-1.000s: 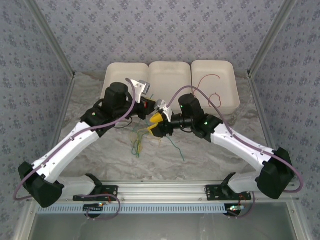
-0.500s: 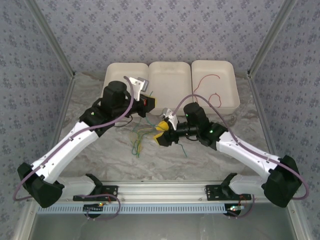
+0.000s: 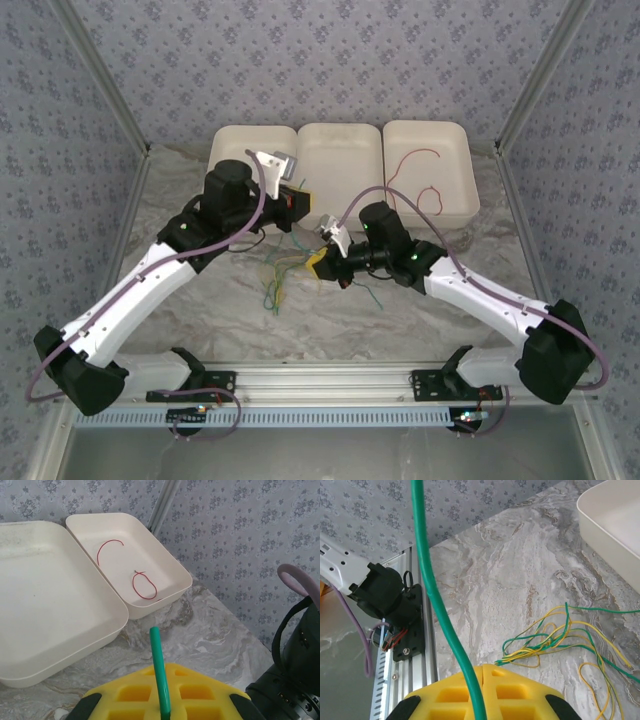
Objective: Untangle the cables
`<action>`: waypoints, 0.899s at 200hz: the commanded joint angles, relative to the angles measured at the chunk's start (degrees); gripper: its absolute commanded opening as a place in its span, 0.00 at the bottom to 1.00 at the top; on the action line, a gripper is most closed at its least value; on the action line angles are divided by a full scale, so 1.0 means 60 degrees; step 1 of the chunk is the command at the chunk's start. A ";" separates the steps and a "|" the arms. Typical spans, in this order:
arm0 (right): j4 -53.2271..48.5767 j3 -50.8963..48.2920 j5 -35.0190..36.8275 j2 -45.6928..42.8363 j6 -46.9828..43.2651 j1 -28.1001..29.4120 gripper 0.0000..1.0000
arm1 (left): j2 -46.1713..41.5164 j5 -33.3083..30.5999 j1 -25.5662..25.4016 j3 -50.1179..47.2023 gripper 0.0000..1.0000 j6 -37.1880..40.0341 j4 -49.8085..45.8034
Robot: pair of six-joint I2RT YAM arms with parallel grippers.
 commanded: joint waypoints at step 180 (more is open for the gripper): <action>0.0502 0.4200 0.1246 0.3908 0.4709 0.0822 0.00 | -0.3817 -0.2673 0.0812 -0.3650 0.54 -0.2950 -0.0071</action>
